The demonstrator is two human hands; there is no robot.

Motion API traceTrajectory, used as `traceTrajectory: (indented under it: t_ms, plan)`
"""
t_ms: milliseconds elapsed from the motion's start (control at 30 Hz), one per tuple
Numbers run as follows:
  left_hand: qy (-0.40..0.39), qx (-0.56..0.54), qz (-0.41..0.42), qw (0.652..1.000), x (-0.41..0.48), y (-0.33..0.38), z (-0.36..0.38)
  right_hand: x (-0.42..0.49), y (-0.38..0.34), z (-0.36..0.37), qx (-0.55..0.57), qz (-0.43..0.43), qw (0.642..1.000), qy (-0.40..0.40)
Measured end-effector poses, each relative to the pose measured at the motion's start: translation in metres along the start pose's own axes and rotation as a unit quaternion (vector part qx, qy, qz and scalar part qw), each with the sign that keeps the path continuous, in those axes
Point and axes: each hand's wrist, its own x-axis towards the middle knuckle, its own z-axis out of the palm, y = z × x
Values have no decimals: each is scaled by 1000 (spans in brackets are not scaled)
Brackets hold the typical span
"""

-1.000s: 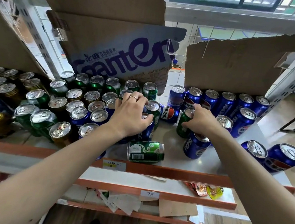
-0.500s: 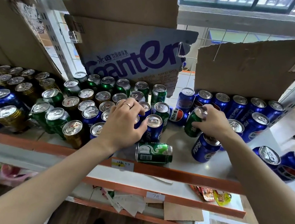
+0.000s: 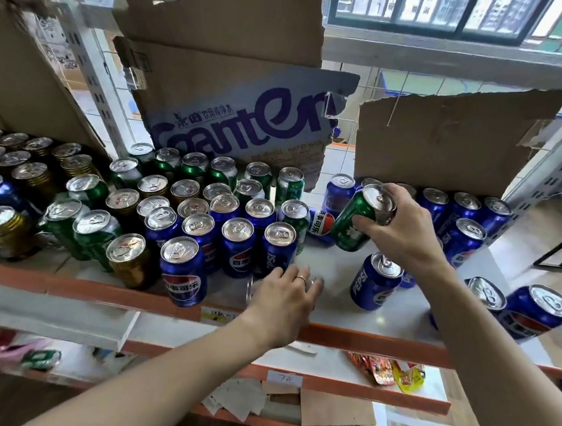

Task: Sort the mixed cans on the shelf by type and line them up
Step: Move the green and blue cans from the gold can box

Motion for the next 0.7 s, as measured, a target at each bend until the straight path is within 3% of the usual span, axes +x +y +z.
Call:
traceTrajectory:
  t_ms: [133, 267, 433, 600, 700]
  plan:
    - [-24, 66, 3, 998, 7, 1, -1, -9, 4, 2, -5, -9, 1000, -14]
    - [-5, 1, 1, 1000, 6, -13, -8, -16, 5, 3, 1, -27, 999, -25]
    - [97, -144, -72, 982, -28, -41, -29, -23, -1, 4, 18, -39, 999, -27]
    - [102, -167, -116, 974, -56, -61, -26, -26, -15, 16, 10, -61, 997, -39]
    - [110, -113, -150, 976, -65, -73, -27, -22, -26, 25, 17, -78, 997, -25]
